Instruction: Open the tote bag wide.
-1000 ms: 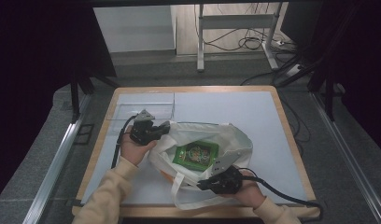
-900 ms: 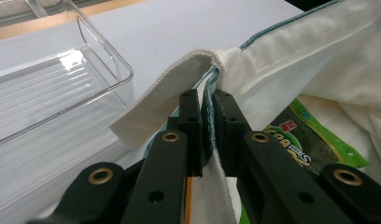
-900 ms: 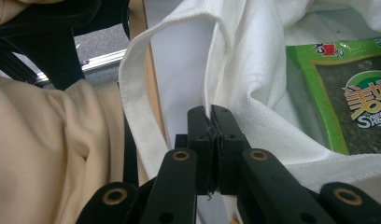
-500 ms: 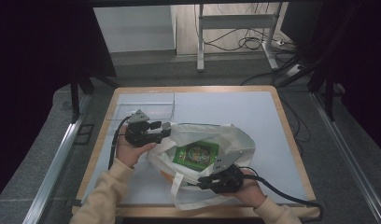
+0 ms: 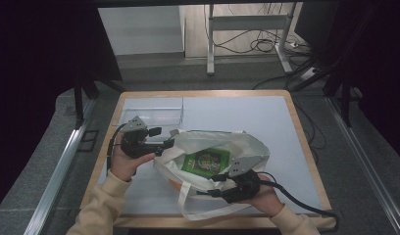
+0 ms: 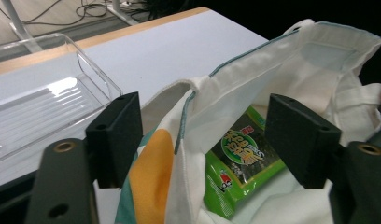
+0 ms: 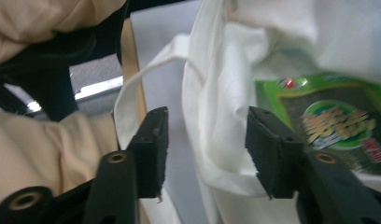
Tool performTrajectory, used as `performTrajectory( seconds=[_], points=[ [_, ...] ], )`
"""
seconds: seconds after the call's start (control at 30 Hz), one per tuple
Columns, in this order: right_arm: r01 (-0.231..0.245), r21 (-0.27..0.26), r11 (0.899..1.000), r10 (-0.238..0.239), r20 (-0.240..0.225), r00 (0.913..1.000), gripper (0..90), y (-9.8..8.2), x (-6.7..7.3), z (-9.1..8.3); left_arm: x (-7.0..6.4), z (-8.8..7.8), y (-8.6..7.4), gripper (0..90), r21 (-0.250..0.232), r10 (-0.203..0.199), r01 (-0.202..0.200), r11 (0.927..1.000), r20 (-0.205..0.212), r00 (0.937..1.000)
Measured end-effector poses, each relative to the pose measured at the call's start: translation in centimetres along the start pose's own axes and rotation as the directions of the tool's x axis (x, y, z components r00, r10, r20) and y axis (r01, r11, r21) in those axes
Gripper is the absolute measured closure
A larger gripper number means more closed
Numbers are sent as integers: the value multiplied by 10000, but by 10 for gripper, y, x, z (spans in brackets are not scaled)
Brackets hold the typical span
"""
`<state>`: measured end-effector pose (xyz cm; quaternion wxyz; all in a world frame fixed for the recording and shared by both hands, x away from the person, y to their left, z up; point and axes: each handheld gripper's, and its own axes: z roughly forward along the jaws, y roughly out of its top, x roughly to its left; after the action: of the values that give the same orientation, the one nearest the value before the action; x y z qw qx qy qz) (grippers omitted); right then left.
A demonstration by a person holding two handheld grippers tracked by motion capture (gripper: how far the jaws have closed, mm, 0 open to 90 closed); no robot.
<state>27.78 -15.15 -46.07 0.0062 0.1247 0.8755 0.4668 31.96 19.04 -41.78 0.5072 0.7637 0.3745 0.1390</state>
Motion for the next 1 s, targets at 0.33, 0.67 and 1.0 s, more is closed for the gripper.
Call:
performTrajectory(
  seconds=[0.33, 0.67, 1.0],
  points=[
    [-208, -1276, 9916, 309, 775, 9965, 601, 17, -9, -30, -24, 1, 8, 650, 273, 863, -882, 9957, 624, 9943],
    [-309, -729, 9969, 445, 1927, 9803, 882, 36, -23, -34, -47, 64, 6, 878, 2287, 1703, -1953, 9537, 1246, 9775],
    [-554, -807, 9952, 711, 2081, 9755, 882, 36, -35, -33, -53, 86, 1, 878, 2850, 1732, -2004, 9373, 1180, 9778]
  ],
)
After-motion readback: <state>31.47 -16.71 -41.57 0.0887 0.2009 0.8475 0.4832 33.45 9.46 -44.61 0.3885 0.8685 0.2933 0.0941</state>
